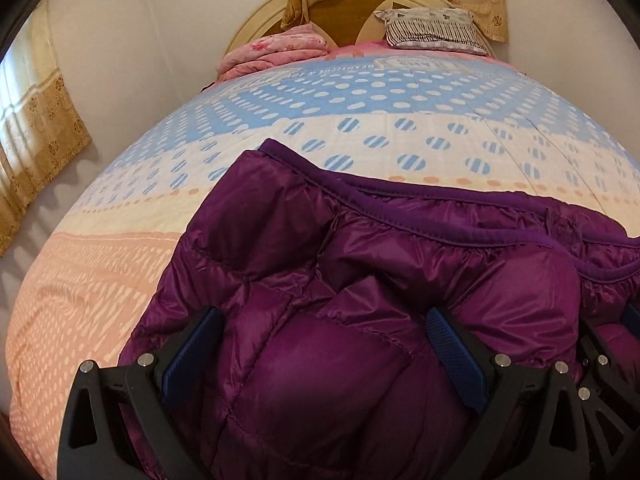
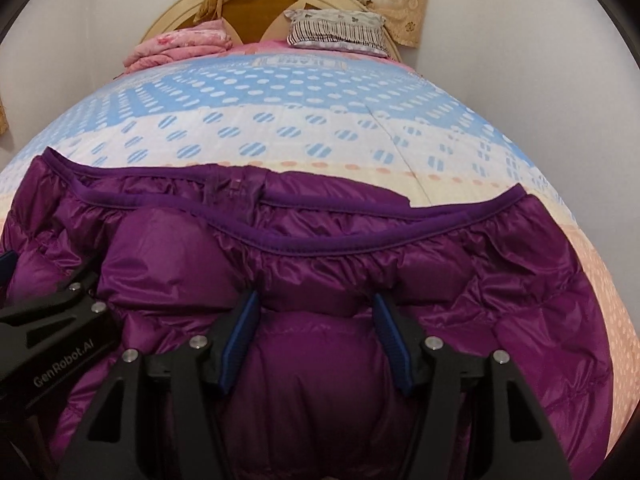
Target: Fold large clothes
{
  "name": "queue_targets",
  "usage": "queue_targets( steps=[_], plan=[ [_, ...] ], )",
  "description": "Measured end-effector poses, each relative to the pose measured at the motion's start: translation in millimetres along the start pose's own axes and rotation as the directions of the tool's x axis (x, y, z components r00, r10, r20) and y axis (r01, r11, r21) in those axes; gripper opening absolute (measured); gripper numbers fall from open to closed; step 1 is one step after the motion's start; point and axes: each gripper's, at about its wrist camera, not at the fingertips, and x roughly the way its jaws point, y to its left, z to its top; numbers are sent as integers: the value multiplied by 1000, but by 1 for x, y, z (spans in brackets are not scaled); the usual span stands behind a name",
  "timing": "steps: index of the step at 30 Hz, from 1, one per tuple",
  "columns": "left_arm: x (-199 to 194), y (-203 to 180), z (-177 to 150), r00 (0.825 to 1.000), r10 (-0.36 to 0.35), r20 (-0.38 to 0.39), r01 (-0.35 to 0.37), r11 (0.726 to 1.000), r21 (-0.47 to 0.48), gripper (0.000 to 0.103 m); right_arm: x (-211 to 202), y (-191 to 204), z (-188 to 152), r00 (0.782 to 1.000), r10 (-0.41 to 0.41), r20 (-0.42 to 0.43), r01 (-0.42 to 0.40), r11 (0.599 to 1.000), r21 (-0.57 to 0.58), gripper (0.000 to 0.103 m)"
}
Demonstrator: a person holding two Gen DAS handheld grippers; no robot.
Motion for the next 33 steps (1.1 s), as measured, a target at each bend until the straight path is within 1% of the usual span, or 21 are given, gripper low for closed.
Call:
queue_targets(
  steps=[10,33],
  plan=[
    [2,3,-2,1000,-3,-9,3,1000,1,102,2,5,-2,1000,-17,-10,17,1000,-15,63],
    [3,3,-3,1000,-11,-12,11,1000,-1,102,4,3,-1,1000,-15,-6,15,1000,-16,65]
  ],
)
